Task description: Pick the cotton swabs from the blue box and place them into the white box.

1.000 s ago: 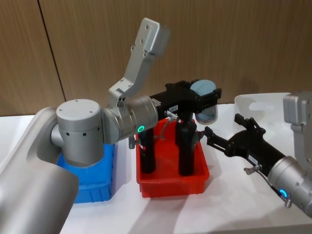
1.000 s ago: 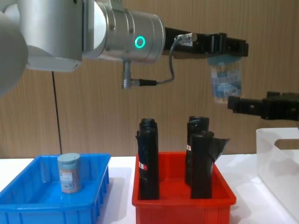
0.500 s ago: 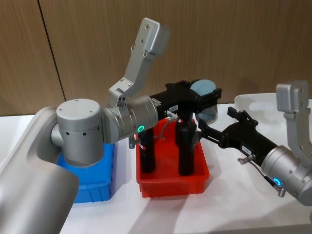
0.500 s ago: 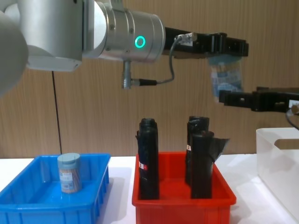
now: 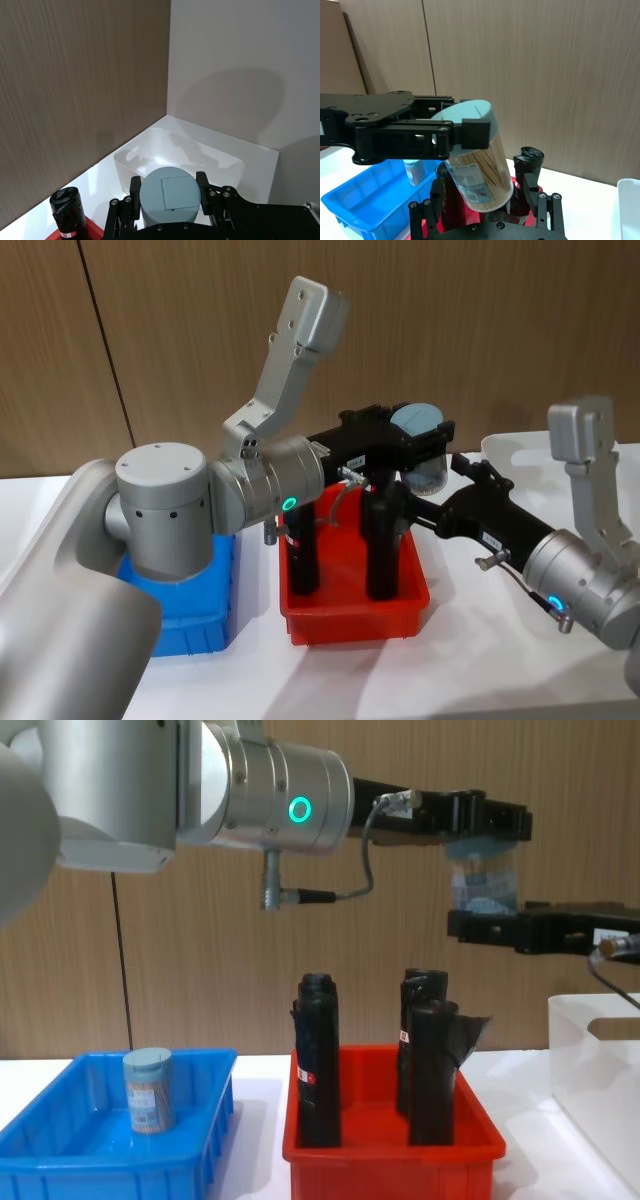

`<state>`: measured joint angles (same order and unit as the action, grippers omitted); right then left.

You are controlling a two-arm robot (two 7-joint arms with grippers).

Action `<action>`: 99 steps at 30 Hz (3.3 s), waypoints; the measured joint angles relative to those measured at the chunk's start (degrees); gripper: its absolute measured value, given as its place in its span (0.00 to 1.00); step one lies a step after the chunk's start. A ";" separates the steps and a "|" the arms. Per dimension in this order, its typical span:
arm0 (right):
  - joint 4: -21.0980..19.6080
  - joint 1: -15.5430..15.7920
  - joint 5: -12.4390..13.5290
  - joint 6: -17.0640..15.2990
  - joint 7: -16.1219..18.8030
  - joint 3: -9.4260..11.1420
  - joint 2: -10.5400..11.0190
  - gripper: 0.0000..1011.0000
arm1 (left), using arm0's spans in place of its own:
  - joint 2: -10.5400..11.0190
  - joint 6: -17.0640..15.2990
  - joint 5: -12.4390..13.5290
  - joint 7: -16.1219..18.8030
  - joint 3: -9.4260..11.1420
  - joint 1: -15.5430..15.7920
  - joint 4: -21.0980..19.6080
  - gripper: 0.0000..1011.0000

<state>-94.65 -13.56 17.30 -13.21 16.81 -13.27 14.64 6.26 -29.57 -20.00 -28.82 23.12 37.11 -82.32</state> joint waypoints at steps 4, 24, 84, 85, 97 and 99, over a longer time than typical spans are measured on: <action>0.48 -0.53 -0.71 0.65 1.41 -0.21 -0.03 0.99 | 0.00 0.00 0.00 0.00 0.00 0.00 0.00 0.66; 1.39 -1.43 -3.20 3.08 6.01 -0.75 0.61 0.86 | 0.00 0.00 -0.01 0.01 -0.01 0.00 -0.01 0.66; 3.61 -0.15 -1.75 5.18 3.14 -0.55 2.18 0.66 | 0.00 0.00 0.00 0.01 0.00 -0.01 -0.01 0.99; 3.80 0.05 -1.57 5.21 2.71 -0.36 2.37 0.66 | 0.01 0.00 0.00 0.01 0.00 0.00 -0.01 0.99; 5.81 1.13 0.01 5.53 -1.61 1.91 4.45 0.66 | 0.00 0.00 0.00 0.01 0.00 0.00 -0.01 0.99; 6.17 1.14 0.12 5.54 -2.07 2.30 4.75 0.66 | 0.00 0.00 0.00 0.01 0.00 0.00 -0.01 0.99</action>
<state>-88.48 -12.41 17.42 -7.67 14.75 -10.97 19.40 6.26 -29.57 -20.00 -28.81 23.12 37.10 -82.33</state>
